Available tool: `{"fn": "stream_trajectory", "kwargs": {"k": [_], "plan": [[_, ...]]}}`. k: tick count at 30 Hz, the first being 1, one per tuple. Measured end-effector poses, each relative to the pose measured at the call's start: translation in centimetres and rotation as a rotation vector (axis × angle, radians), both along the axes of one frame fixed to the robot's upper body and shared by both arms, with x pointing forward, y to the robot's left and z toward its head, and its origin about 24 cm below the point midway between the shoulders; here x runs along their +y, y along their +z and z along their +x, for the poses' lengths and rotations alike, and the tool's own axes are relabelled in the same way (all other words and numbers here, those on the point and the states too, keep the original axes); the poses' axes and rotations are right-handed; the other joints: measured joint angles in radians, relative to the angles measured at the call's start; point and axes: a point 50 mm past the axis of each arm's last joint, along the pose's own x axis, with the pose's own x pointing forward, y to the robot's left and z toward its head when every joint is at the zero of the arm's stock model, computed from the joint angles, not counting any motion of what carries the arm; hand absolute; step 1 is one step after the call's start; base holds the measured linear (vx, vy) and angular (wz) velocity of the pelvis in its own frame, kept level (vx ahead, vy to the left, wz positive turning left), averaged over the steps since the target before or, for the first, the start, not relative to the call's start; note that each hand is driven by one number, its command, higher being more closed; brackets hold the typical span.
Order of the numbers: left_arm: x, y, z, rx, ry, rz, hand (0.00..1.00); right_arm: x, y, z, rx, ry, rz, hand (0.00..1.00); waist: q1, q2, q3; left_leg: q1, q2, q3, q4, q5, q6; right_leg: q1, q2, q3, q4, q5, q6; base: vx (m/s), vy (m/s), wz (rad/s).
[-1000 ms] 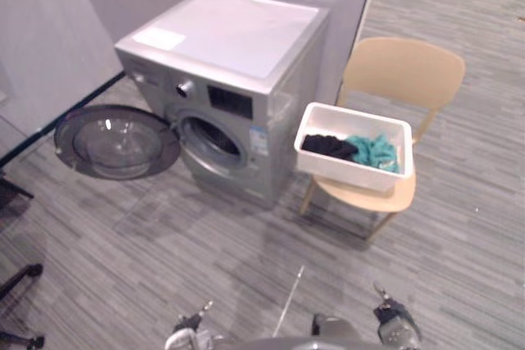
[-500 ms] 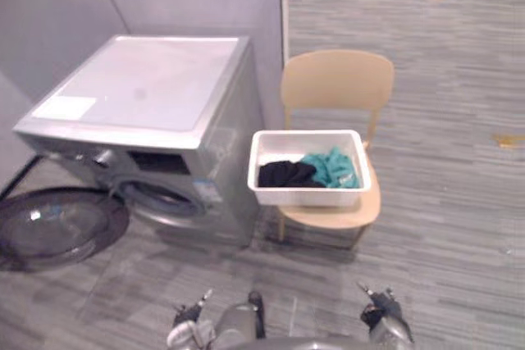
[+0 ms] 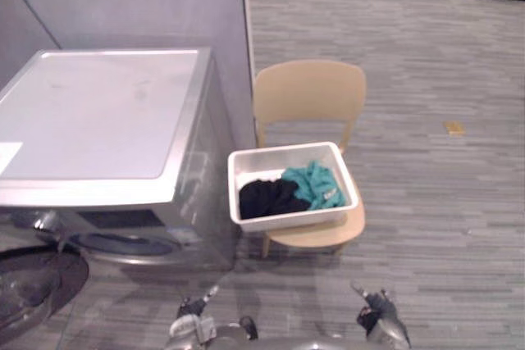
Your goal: Pick up the laundry basket with both hands and put the clothes into the washing machine.
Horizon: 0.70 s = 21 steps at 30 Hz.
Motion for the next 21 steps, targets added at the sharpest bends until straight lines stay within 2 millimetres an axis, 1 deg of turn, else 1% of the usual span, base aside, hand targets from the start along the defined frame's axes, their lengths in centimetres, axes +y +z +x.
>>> {"fn": "stream_trajectory", "kwargs": {"k": [1,2,3,4,5,6,7,8,9,11,12,13,14,15,18,20,21], "plan": [[-0.1,0.0,0.1,0.0,-0.009,0.002,0.0,-0.2,0.7,0.4,-0.038,0.002,-0.017,0.0,-0.013,0.004,0.008,0.02,0.003,0.001,-0.003,-0.003,0.003,-0.038,0.005,0.002,0.091,0.013,0.007,0.08,-0.024,0.03],[-0.2,0.0,0.1,-0.001,-0.014,0.0,0.0,-0.7,1.9,0.9,-0.095,0.0,-0.046,0.0,-0.02,0.008,0.016,0.044,0.005,0.003,-0.005,-0.004,0.003,-0.092,0.01,-0.008,0.19,-0.033,-0.014,0.08,-0.047,0.05],[-0.4,0.1,0.3,-0.004,-0.016,-0.005,0.0,-1.1,3.1,1.5,-0.154,-0.003,-0.078,0.0,-0.021,0.011,0.018,0.06,0.019,0.014,-0.007,-0.017,-0.008,-0.146,0.006,-0.034,0.21,-0.072,-0.032,0.07,-0.057,-0.01],[-0.5,0.1,0.6,-0.012,-0.013,-0.008,0.0,-1.4,4.0,2.0,-0.193,-0.006,-0.097,0.0,-0.021,0.014,0.02,0.059,0.035,0.025,-0.005,-0.037,-0.02,-0.175,0.0,-0.06,0.182,-0.079,-0.043,0.03,-0.092,-0.11],[-0.4,0.2,0.8,-0.017,-0.007,-0.007,0.0,-1.5,4.8,2.5,-0.23,-0.01,-0.113,0.0,-0.02,0.004,0.024,0.062,0.043,0.031,0.004,-0.051,-0.031,-0.191,-0.019,-0.089,0.11,-0.078,-0.046,0.04,-0.16,-0.09],[-0.2,0.3,0.9,-0.022,-0.004,-0.001,0.0,-1.8,5.7,2.9,-0.267,-0.012,-0.147,0.0,-0.018,-0.005,0.023,0.061,0.057,0.031,0.025,-0.072,-0.045,-0.185,-0.044,-0.131,-0.039,-0.066,-0.049,0.06,-0.196,-0.09],[0.0,0.3,0.8,-0.023,0.004,0.007,0.0,-2.0,6.2,3.2,-0.29,-0.009,-0.172,0.0,-0.018,-0.015,0.022,0.063,0.062,0.03,0.043,-0.085,-0.06,-0.166,-0.062,-0.152,-0.168,-0.028,-0.056,0.14,-0.257,-0.04],[0.6,0.4,0.7,-0.024,0.02,0.019,0.0,-2.2,7.0,3.6,-0.321,-0.003,-0.197,0.0,-0.019,-0.044,0.02,0.063,0.052,0.021,0.068,-0.106,-0.089,-0.142,-0.082,-0.158,-0.293,0.001,-0.056,0.21,-0.276,-0.03],[0.5,0.2,0.4,-0.007,0.021,0.012,0.0,-2.9,7.6,4.0,-0.338,-0.001,-0.227,0.0,-0.022,-0.024,0.02,0.06,0.071,-0.01,0.074,-0.109,-0.098,-0.124,-0.061,-0.17,-0.309,0.003,-0.063,0.26,-0.273,0.01],[-1.2,-0.1,0.1,0.001,0.021,-0.031,0.0,-4.8,9.6,4.3,-0.388,-0.013,-0.34,0.0,-0.023,0.037,0.013,0.061,0.092,-0.058,0.034,-0.09,-0.116,-0.116,-0.026,-0.198,-0.334,-0.001,-0.084,0.24,-0.169,0.1],[-1.4,-0.2,0.0,0.007,0.012,-0.037,0.0,-5.2,10.1,4.5,-0.4,-0.011,-0.37,0.0,-0.023,0.047,0.009,0.065,0.091,-0.076,0.018,-0.083,-0.122,-0.115,-0.021,-0.208,-0.333,-0.004,-0.088,0.22,-0.12,0.2],[-1.4,-0.3,-0.3,0.02,0.02,-0.039,0.0,-5.7,11.2,4.8,-0.43,0.005,-0.416,0.0,-0.024,0.057,0.003,0.07,0.095,-0.104,-0.009,-0.059,-0.123,-0.113,-0.016,-0.229,-0.333,-0.01,-0.097,0.21,-0.116,0.33],[-1.4,-0.3,-0.3,0.02,0.022,-0.039,0.0,-6.0,12.2,5.1,-0.466,0.014,-0.451,0.0,-0.023,0.058,0.002,0.069,0.101,-0.139,-0.027,-0.038,-0.13,-0.104,-0.013,-0.253,-0.339,-0.012,-0.101,0.22,-0.129,0.47],[-1.3,-0.3,-0.3,0.02,0.023,-0.038,0.0,-6.2,12.8,5.4,-0.484,0.035,-0.479,0.0,-0.024,0.058,0.001,0.067,0.105,-0.159,-0.039,-0.026,-0.138,-0.095,-0.013,-0.273,-0.35,-0.012,-0.101,0.18,-0.098,0.62],[-1.0,-0.3,-0.2,0.017,0.01,-0.028,0.0,-6.6,14.1,6.5,-0.515,0.113,-0.543,0.0,-0.023,0.057,0.001,0.056,0.103,-0.215,-0.063,-0.002,-0.141,-0.067,-0.023,-0.329,-0.38,-0.012,-0.102,0.08,-0.026,0.53],[-0.6,-0.2,-0.3,0.022,-0.018,-0.01,0.0,-6.2,14.9,7.7,-0.549,0.186,-0.562,0.0,-0.021,0.051,0.003,0.039,0.097,-0.237,-0.063,0.0,-0.139,-0.065,-0.033,-0.351,-0.389,-0.012,-0.102,0.05,0.01,0.43],[-0.3,-0.2,-0.3,0.025,-0.043,0.004,0.0,-5.9,15.8,8.7,-0.572,0.256,-0.6,0.0,-0.021,0.044,0.009,0.022,0.089,-0.255,-0.06,0.003,-0.134,-0.067,-0.042,-0.359,-0.398,-0.012,-0.102,0.01,0.03,0.31]]}}
